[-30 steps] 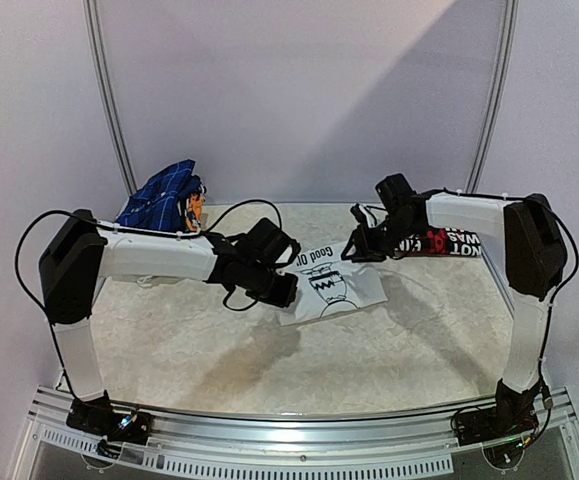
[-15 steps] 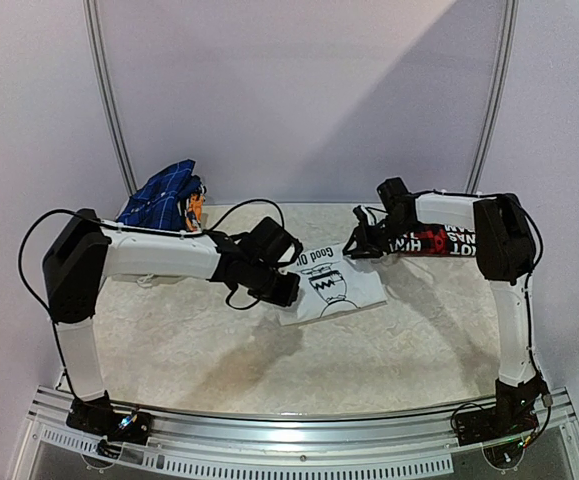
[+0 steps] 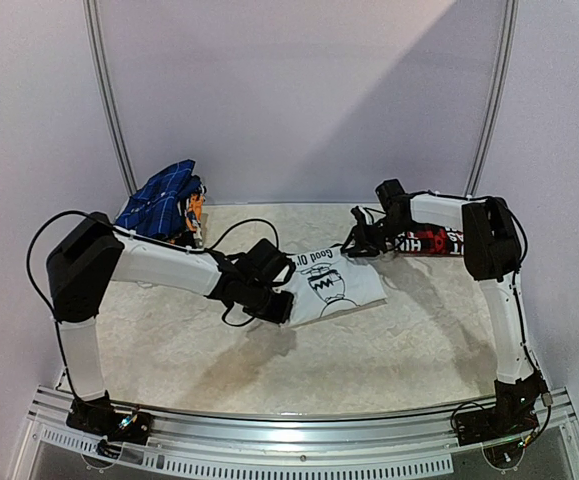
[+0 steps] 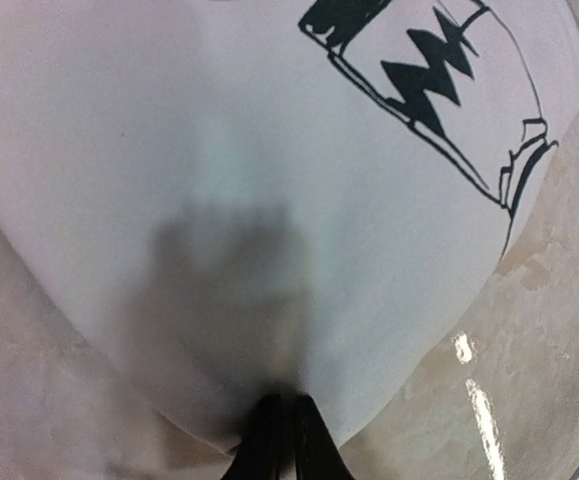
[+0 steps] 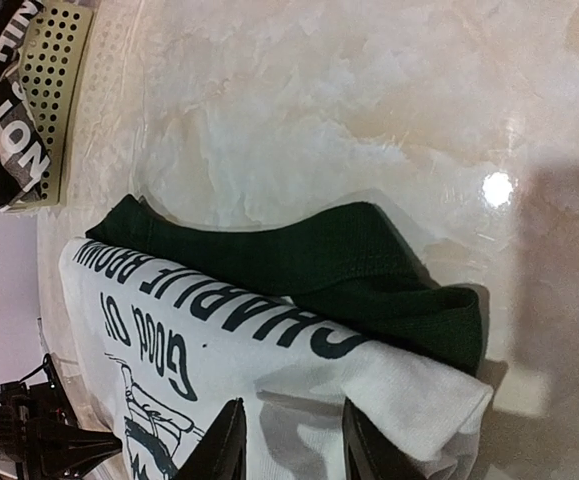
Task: Fold and stack the mixed laundry pile
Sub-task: Smooth out the square-folded T-shirt at the center of the board.
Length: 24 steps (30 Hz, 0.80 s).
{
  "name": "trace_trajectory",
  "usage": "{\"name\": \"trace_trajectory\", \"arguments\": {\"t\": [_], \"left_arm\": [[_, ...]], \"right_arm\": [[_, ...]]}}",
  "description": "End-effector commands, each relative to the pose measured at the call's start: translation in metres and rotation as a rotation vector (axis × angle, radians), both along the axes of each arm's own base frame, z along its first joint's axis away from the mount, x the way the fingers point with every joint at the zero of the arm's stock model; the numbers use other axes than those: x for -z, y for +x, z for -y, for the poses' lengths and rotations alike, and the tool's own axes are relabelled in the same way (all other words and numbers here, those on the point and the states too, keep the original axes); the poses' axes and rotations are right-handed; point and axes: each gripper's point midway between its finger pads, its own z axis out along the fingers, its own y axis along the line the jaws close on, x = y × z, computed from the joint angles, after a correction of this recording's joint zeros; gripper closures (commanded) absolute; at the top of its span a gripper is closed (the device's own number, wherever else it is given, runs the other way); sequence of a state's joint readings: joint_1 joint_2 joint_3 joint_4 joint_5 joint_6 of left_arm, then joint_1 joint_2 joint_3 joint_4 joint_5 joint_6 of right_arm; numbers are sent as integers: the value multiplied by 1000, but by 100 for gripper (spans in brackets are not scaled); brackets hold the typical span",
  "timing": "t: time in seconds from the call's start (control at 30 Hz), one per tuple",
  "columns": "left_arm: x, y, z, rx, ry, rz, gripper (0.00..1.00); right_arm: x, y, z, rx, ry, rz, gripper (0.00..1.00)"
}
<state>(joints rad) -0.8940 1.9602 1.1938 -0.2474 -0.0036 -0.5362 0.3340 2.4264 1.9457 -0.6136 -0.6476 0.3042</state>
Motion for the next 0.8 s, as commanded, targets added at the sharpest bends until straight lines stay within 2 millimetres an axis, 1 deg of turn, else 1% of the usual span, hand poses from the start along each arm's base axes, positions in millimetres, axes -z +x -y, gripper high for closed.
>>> {"name": "trace_trajectory", "arguments": {"t": [0.0, 0.07, 0.13, 0.17, 0.2, 0.3, 0.37, 0.4, 0.43, 0.47, 0.53, 0.63, 0.7, 0.77], "left_arm": [[-12, -20, -3, 20, 3, -18, 93], [-28, -18, 2, 32, -14, 3, 93], [-43, -10, 1, 24, -6, 47, 93], [-49, -6, 1, 23, 0, 63, 92], [-56, -2, 3, 25, -2, 78, 92], [-70, 12, 6, 22, -4, 105, 92], [-76, 23, 7, 18, -6, 114, 92], [-76, 28, 7, 19, -2, 115, 92], [-78, 35, 6, 12, -4, 119, 92], [-78, 42, 5, 5, -5, 120, 92], [-77, 53, 4, -1, -7, 116, 92], [-74, 71, 4, -8, -8, 118, 92], [-70, 83, 1, -16, -7, 116, 92], [-64, 94, -1, -26, -3, 114, 92]], "right_arm": [[-13, 6, 3, -5, -8, 12, 66], [-32, 8, 2, -5, -1, 42, 65], [-56, 8, 3, 0, 7, 75, 65], [-64, 6, 3, -1, 10, 83, 65], [-77, 3, 3, -3, 17, 100, 65], [-96, -9, 5, -8, 23, 127, 64], [-99, -21, 7, -10, 22, 128, 64], [-97, -27, 7, -13, 22, 124, 64], [-100, -35, 9, -13, 25, 129, 64], [-94, -42, 10, -12, 26, 117, 64], [-96, -56, 12, -11, 45, 123, 64], [-85, -72, 15, -5, 51, 100, 64], [-78, -77, 17, -1, 54, 96, 65], [-63, -82, 19, 0, 46, 71, 65]]}}
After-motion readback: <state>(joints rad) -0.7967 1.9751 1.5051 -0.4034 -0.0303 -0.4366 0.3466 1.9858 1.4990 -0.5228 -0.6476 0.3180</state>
